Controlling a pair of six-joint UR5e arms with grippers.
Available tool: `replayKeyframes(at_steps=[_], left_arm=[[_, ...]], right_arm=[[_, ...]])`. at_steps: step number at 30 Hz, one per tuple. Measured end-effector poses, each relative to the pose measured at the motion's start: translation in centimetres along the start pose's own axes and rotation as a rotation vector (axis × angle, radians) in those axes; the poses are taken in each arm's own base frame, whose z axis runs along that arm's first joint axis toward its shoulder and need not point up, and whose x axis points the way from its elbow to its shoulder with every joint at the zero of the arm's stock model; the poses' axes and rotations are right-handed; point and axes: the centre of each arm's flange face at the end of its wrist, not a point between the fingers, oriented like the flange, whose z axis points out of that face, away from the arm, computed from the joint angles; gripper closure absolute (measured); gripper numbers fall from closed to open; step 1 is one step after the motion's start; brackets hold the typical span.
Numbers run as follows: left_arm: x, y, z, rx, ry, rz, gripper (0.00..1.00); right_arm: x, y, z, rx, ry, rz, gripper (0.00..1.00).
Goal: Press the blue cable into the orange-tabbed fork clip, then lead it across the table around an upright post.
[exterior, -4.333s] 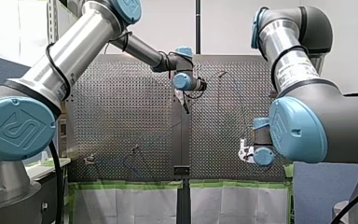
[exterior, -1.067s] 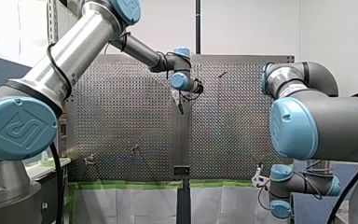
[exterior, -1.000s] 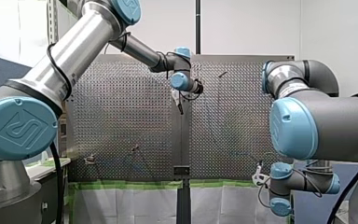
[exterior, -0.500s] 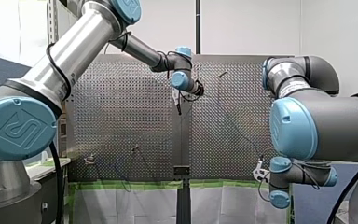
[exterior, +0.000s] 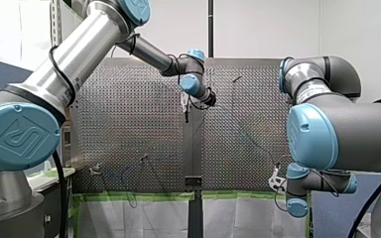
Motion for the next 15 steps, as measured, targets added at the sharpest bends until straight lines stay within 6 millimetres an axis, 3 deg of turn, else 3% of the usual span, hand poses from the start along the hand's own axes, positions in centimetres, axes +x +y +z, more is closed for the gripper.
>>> replayKeyframes(at_steps=[5, 15], left_arm=[[-1.6, -0.4, -0.8, -0.024, -0.031, 0.039, 0.06], [-6.9, -1.8, -3.6, -0.01, -0.111, 0.067, 0.06]], right_arm=[[0.1, 0.0, 0.1, 0.0, -0.003, 0.001, 1.0], [0.1, -0.1, 0.0, 0.001, -0.011, 0.0, 1.0]])
